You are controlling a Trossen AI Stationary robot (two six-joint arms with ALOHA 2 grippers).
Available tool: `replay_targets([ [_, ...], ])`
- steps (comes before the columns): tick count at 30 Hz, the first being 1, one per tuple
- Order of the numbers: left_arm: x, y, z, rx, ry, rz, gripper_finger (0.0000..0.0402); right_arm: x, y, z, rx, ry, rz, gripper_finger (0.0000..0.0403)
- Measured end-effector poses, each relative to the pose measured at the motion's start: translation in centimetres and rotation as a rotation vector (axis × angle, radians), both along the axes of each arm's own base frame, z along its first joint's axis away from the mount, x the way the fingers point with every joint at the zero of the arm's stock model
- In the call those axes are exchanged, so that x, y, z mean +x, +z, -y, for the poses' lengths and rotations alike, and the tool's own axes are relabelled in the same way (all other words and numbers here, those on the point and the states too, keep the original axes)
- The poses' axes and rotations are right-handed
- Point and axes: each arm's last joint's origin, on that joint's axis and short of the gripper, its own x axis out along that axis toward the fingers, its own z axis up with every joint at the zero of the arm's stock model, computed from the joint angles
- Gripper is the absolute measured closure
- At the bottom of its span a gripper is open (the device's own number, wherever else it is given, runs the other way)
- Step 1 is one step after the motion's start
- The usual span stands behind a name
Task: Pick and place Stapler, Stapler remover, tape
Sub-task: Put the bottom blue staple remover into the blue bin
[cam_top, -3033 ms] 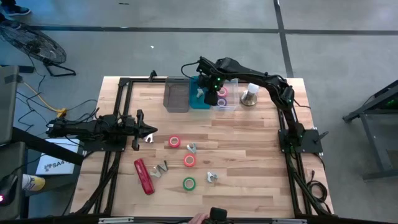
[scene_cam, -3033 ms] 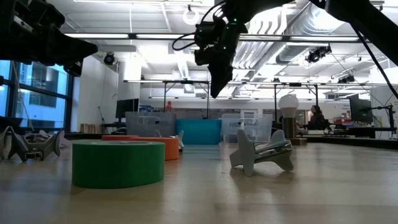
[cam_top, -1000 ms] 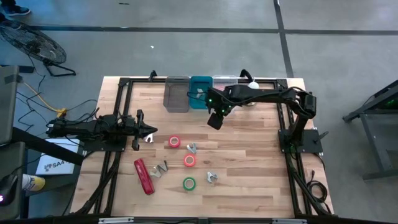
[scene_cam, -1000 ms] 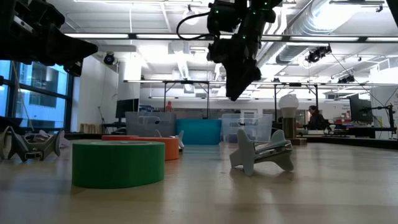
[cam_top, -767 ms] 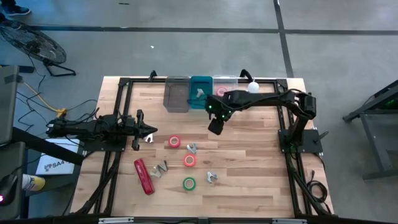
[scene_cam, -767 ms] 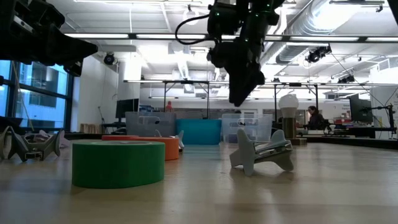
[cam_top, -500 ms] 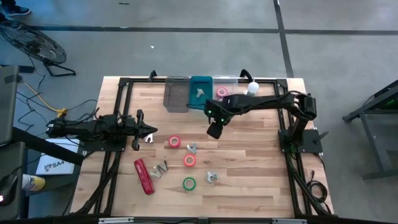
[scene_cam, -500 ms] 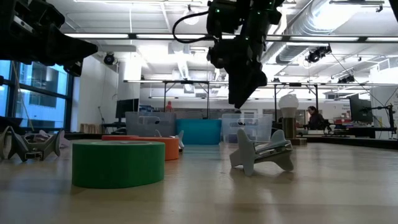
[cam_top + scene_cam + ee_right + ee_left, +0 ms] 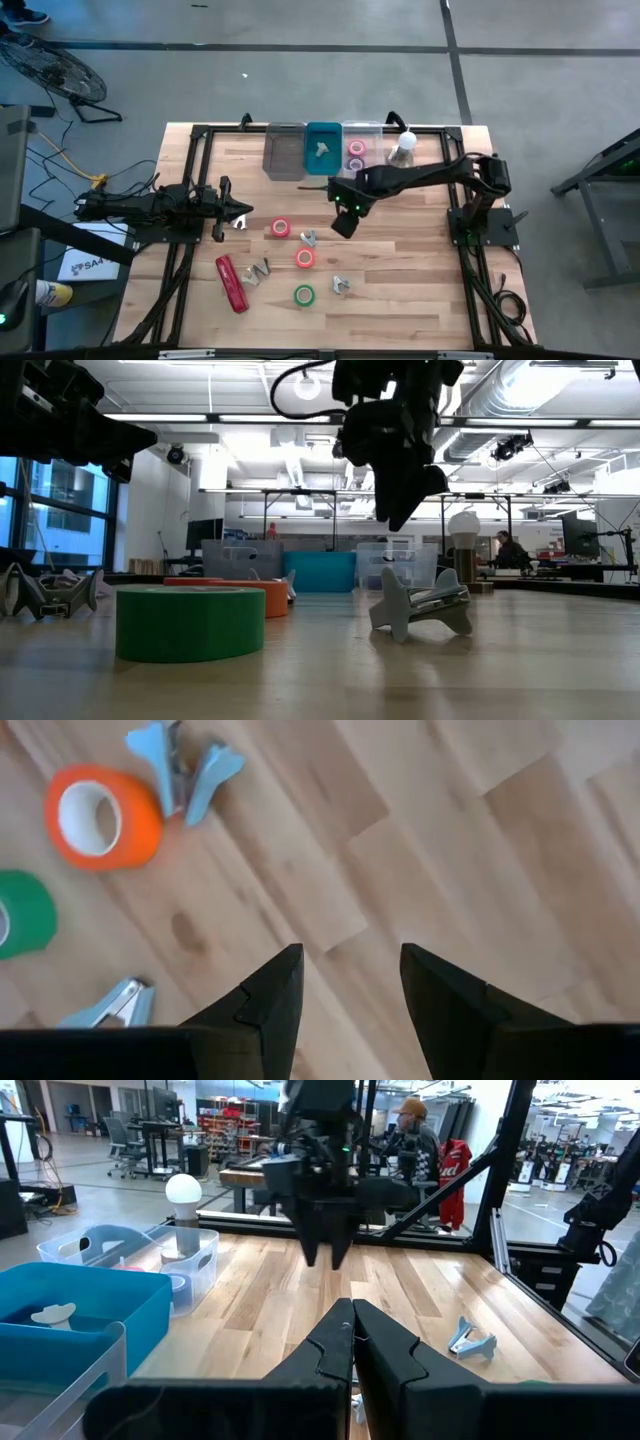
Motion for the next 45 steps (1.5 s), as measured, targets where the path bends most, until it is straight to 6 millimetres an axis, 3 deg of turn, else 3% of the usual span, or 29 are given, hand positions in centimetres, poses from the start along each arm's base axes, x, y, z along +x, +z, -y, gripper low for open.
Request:
replay_targets([
  [8, 0.0, 0.0, 0.0, 0.0, 0.0, 0.0, 0.0396, 0.1, -0.7, -2.7, 0.046, -0.006, -0.031, 0.0242],
  [17, 0.0, 0.0, 0.0, 0.0, 0.001, 0.0, 0.0396, 0.2, -3.8, -6.7, 0.137, 0.036, -0.04, 0.0242],
  [26, 0.0, 0.0, 0.0, 0.0, 0.002, 0.0, 0.0396, -0.2, -4.5, -10.3, 0.14, 0.128, -0.014, 0.0242],
  [34, 0.0, 0.0, 0.0, 0.0, 0.002, 0.0, 0.0396, 0.8, -6.7, -12.0, 0.167, 0.132, -0.009, 0.0242],
  [45, 0.0, 0.0, 0.0, 0.0, 0.002, 0.0, 0.0396, 0.8, -6.5, -13.6, 0.154, 0.165, 0.033, 0.0242],
])
